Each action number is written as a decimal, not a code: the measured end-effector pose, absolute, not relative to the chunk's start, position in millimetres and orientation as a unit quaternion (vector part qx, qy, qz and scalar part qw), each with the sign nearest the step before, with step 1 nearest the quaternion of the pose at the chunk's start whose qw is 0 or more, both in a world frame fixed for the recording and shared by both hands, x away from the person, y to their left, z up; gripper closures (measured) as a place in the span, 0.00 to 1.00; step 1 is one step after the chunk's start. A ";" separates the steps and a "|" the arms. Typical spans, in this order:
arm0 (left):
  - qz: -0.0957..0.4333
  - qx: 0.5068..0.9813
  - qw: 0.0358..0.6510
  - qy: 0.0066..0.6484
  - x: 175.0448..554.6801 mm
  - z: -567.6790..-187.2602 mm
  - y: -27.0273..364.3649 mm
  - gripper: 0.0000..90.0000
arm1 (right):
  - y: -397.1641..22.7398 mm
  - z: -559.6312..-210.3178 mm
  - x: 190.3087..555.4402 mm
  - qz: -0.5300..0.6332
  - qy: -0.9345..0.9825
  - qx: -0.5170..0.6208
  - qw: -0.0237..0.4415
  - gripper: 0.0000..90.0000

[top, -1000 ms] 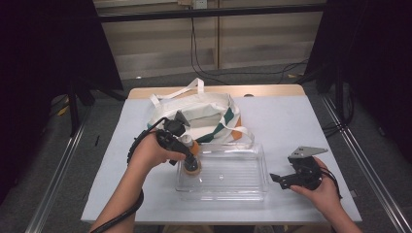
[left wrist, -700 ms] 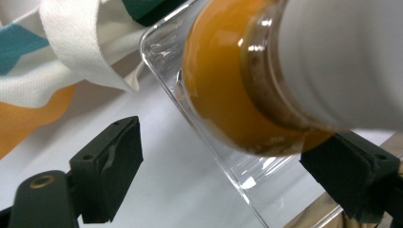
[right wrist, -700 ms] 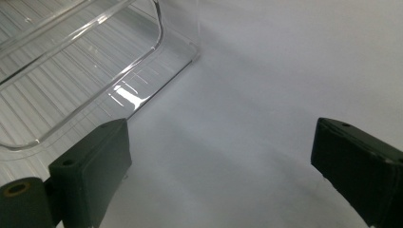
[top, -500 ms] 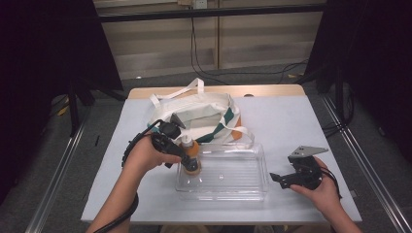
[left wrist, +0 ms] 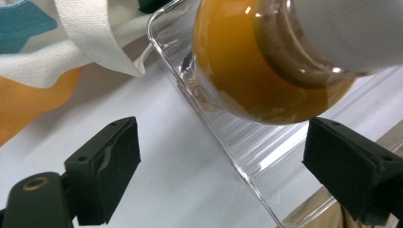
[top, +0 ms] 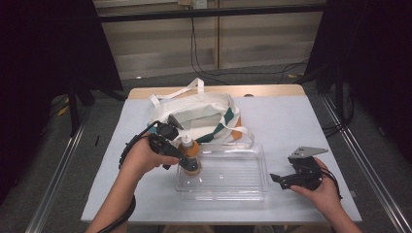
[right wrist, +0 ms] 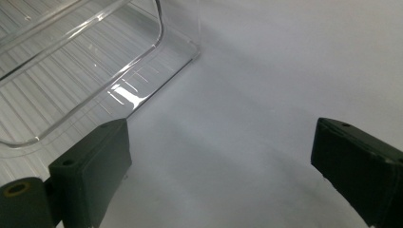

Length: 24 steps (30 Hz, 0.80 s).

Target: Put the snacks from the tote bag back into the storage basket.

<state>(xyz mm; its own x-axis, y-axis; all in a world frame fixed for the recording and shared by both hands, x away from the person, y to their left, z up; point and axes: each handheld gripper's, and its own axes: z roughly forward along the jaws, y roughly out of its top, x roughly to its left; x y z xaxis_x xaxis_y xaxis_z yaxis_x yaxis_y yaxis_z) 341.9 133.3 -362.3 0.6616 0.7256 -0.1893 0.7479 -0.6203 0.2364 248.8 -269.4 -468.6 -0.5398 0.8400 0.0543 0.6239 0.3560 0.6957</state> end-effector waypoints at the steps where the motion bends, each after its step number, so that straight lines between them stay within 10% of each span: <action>1: -0.037 0.900 0.149 0.409 341.7 -362.0 133.7 0.13 | -269.6 -468.3 248.1 0.341 0.808 0.455 0.156 0.06; 24: -0.029 0.896 0.152 0.416 338.6 -357.8 153.3 0.13 | -271.2 -469.5 245.2 0.337 0.809 0.454 0.163 0.06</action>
<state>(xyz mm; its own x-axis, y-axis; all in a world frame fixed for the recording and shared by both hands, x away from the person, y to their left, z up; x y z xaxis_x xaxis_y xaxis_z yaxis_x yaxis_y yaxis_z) 338.6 153.3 -357.8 0.6523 0.7368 -0.1778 0.7542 -0.6076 0.2489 245.2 -271.2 -469.5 -0.5346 0.8440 0.0424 0.6242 0.3606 0.6930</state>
